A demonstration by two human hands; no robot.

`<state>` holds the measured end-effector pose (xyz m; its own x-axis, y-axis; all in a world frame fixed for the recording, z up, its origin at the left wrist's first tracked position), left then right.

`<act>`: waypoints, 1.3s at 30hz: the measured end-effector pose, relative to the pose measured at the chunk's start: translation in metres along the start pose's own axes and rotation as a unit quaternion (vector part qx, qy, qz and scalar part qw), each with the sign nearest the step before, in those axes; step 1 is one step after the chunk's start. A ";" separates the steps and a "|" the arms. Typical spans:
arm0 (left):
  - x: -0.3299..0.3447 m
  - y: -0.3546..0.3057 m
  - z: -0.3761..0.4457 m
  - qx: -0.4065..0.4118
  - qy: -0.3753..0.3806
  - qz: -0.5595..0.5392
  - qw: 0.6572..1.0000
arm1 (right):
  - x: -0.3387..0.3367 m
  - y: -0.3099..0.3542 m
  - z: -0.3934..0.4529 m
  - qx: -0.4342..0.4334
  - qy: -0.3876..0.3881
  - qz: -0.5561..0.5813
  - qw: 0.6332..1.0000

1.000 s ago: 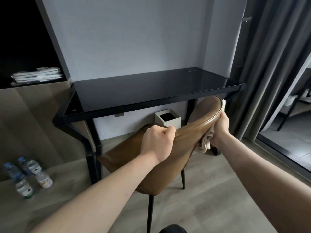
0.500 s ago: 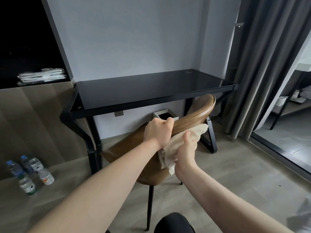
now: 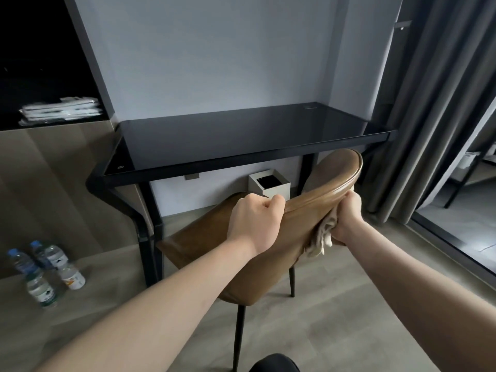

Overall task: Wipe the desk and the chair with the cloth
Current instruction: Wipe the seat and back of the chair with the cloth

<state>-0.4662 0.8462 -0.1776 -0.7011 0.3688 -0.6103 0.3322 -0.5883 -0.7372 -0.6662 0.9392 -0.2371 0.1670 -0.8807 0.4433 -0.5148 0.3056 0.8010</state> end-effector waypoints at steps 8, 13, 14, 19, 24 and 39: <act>-0.002 0.000 0.005 0.013 -0.003 0.000 1.000 | 0.004 -0.036 -0.031 0.028 -0.016 -0.007 0.999; -0.004 -0.003 0.002 -0.013 0.001 -0.010 1.000 | -0.003 -0.087 -0.085 0.076 -0.060 0.007 0.995; -0.004 -0.003 0.001 -0.018 0.002 -0.015 1.000 | -0.009 -0.100 -0.079 0.069 -0.076 0.031 0.994; -0.003 -0.005 -0.003 -0.026 0.019 -0.020 0.999 | 0.016 -0.097 -0.136 0.111 -0.057 0.129 0.984; -0.002 -0.003 -0.003 -0.011 0.016 -0.018 1.000 | 0.006 -0.075 -0.109 0.178 -0.007 0.100 0.979; 0.004 0.003 0.007 0.068 -0.025 0.002 0.997 | 0.002 -0.042 0.027 0.022 -0.015 0.005 1.000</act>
<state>-0.4726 0.8407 -0.1807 -0.7313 0.3321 -0.5957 0.2487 -0.6835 -0.6863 -0.6672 0.9148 -0.2808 0.1366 -0.8883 0.4384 -0.5533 0.2987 0.7776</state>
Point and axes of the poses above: each hand's wrist, its own z-axis towards the middle knuckle, its own x-axis out of the palm, y = z × x, the point moved 4 cm from there along z, towards the middle knuckle, and after that the axes turned 6 degrees about z, right-handed, at the moved point
